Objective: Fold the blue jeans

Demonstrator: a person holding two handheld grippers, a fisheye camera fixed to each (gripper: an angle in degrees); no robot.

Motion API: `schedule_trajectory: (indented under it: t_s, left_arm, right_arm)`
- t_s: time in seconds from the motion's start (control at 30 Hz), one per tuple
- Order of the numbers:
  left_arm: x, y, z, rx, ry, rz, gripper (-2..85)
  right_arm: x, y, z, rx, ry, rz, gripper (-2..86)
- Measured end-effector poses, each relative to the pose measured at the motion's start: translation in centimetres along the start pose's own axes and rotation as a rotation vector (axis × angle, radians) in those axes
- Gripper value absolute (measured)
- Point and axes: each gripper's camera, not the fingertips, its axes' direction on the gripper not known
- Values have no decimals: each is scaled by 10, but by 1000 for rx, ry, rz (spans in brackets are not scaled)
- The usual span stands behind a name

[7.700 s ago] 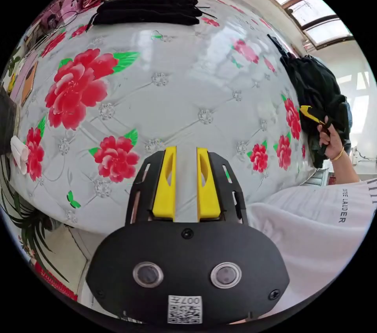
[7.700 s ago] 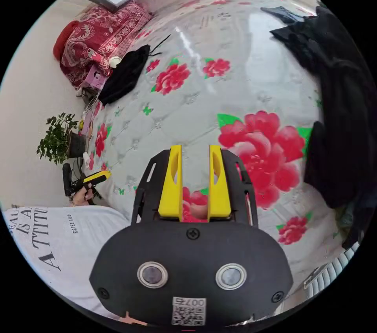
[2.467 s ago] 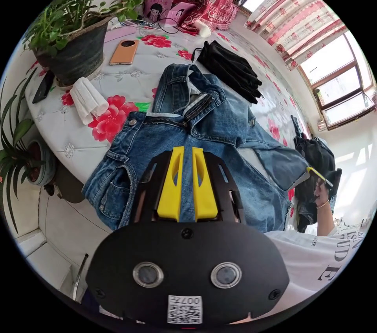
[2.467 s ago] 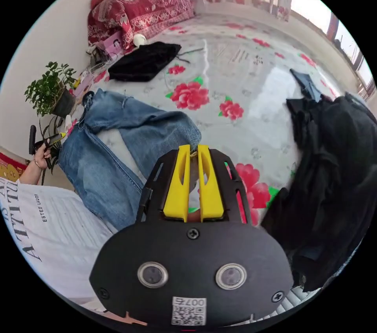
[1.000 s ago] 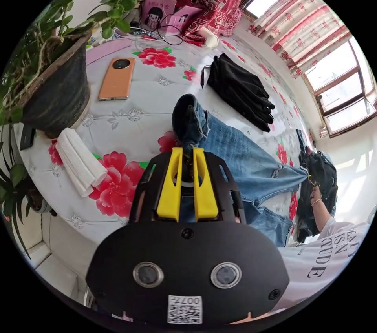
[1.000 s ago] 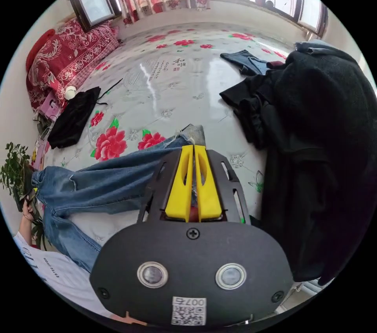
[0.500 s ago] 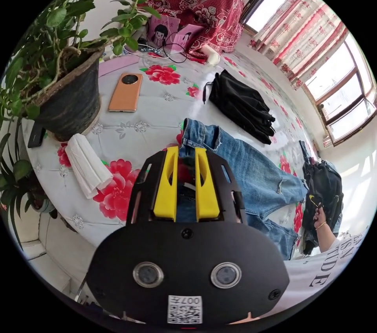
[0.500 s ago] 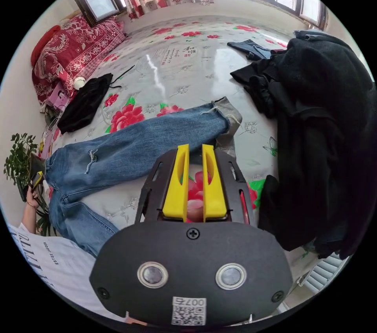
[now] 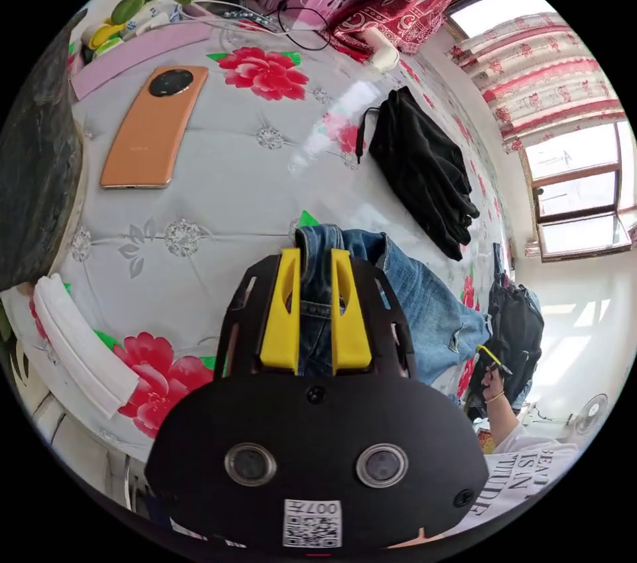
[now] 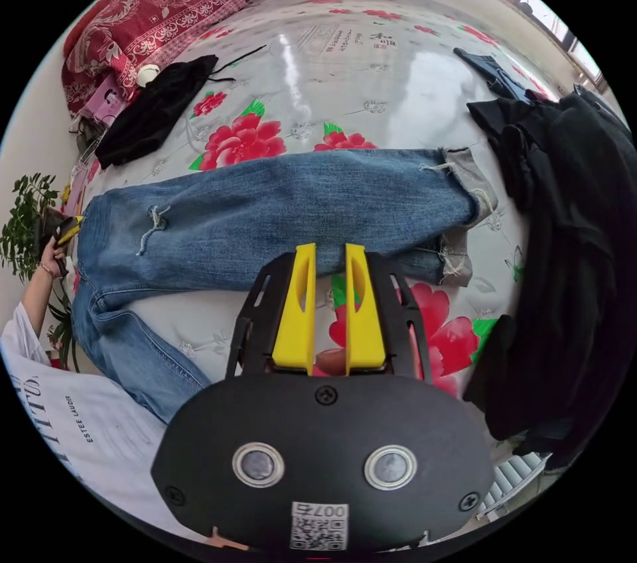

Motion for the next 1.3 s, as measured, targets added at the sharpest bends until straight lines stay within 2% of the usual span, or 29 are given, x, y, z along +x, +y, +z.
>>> schedule_trajectory:
  t_s: [0.07,0.13,0.23,0.3,0.33,0.47,0.57,0.7,0.87,0.93,0.97,1.03,1.13,1.3]
  left_arm:
    - [17,5,-5,34,5,56,0]
    - [61,33,-41,190,24,230,-5]
    - [126,86,-66,270,33,464,-5]
    - [156,114,-45,209,47,565,0]
    - [169,126,-17,100,85,604,8]
    - [172,157,57,-88,95,579,35]
    - [163,173,56,-27,121,548,43]
    - [146,179,6,149,76,525,40]
    - [119,153,-28,261,-154,406,26]
    - [103,125,-10,225,-230,378,30]
    - [99,117,-1,201,-232,383,33]
    - [88,84,51,31,-202,382,44]
    - [99,66,103,-80,-172,452,52]
    - [134,63,134,-109,-211,545,13]
  right_arm:
    - [-1,-1,21,-57,19,0,60]
    - [-1,0,28,-48,52,-36,59]
    - [-1,-4,37,-72,69,-69,59]
    - [1,-6,43,-65,68,-66,62]
    - [2,-5,45,-58,67,-60,63]
    - [4,0,55,-14,49,-8,73]
    - [2,-4,63,-42,72,-8,77]
    - [1,-10,75,-69,94,-35,81]
    - [8,-8,87,-41,69,0,83]
    - [8,-7,92,-33,73,2,84]
    - [7,-6,96,-32,79,3,84]
    - [7,-7,101,-35,88,2,85]
    - [7,-8,110,-48,95,5,85]
    - [8,-8,126,-60,98,1,83]
